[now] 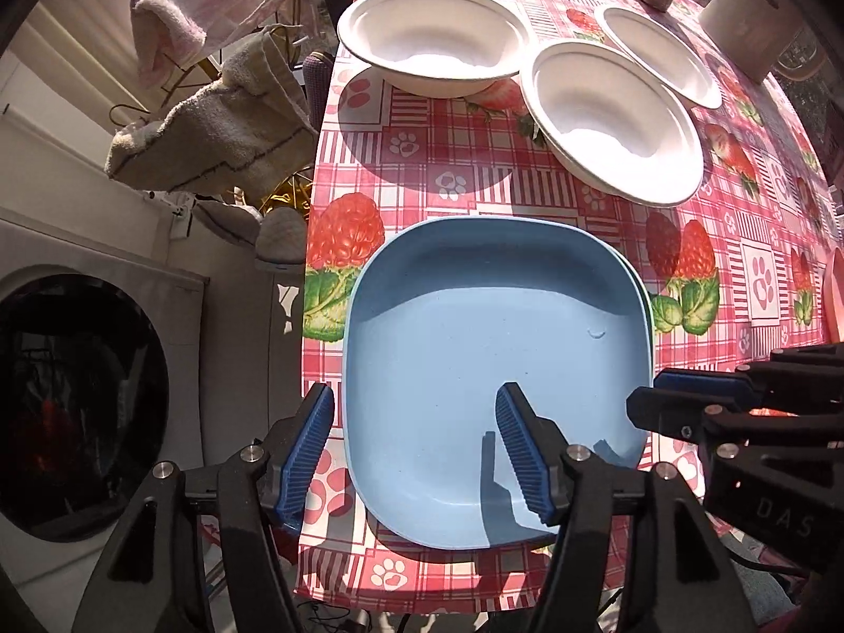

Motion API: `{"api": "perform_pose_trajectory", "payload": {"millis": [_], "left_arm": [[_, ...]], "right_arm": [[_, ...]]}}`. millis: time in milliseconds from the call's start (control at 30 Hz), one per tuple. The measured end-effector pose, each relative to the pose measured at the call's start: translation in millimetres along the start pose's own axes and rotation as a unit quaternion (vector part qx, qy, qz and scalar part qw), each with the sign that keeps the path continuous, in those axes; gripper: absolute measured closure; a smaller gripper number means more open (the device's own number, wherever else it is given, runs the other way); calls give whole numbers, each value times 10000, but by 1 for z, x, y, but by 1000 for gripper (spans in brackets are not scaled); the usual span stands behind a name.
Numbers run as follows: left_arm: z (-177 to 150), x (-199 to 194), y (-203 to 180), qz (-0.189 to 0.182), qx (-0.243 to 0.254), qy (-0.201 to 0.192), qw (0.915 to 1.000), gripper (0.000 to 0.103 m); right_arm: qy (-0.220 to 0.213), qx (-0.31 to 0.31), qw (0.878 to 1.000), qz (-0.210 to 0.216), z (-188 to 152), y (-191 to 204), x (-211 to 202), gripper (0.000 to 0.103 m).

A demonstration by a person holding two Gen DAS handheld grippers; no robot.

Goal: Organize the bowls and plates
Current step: 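Lower the blue plate onto the green plate and open both grippers, then move both grippers toward the rim of the pink square plate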

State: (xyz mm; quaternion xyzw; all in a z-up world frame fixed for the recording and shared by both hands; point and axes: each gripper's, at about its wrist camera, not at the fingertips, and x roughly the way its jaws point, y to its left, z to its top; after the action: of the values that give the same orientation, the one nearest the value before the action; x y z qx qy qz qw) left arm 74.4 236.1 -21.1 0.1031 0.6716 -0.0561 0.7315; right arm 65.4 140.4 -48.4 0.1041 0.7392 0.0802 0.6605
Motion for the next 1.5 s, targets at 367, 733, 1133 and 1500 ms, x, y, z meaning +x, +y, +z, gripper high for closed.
{"api": "perform_pose_trajectory", "payload": {"millis": [367, 733, 1133, 1500], "left_arm": [[6, -22, -26, -411, 352, -283, 9981, 20], [23, -31, -132, -749, 1698, 40, 9826, 20], [50, -57, -299, -1105, 2847, -159, 9521, 20], [72, -42, -405, -1038, 3348, -131, 9365, 20]], "right_arm": [[-451, 534, 9975, 69, -15, -71, -8, 8], [-938, 1858, 9780, 124, -55, -153, -23, 8], [-2217, 3830, 8963, -295, -125, -329, -123, 8], [-2255, 4794, 8474, -357, -203, -479, -143, 8]]}}
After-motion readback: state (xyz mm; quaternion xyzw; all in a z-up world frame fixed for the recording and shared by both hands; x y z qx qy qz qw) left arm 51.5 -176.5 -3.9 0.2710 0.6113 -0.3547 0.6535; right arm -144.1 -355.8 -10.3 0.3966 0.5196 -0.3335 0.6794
